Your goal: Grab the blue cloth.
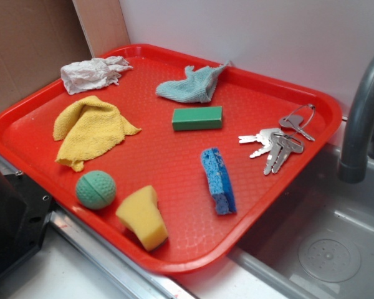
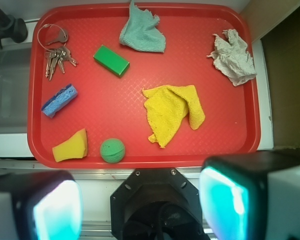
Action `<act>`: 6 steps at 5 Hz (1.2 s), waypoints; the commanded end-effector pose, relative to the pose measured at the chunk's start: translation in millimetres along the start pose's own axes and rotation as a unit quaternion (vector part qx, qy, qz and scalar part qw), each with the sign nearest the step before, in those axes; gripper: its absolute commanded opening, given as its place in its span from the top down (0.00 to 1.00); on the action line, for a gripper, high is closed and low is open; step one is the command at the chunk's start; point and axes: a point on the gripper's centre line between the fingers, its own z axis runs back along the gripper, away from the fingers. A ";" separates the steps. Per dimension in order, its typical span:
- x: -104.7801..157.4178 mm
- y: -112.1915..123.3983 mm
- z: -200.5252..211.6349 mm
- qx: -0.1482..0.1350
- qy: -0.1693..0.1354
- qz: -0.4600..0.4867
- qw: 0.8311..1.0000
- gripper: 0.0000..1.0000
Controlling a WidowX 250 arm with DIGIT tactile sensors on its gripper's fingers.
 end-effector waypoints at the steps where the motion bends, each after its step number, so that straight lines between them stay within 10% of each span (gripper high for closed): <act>1: 0.0 0.0 0.0 0.000 0.000 0.000 1.000 0.00; 3: 62.7 42.3 -84.8 -0.014 0.003 0.177 0.984 0.00; 5: 153.5 30.6 -167.0 -0.063 0.005 0.155 0.986 0.00; 6: 170.5 19.1 -199.0 -0.035 0.011 0.137 0.990 0.00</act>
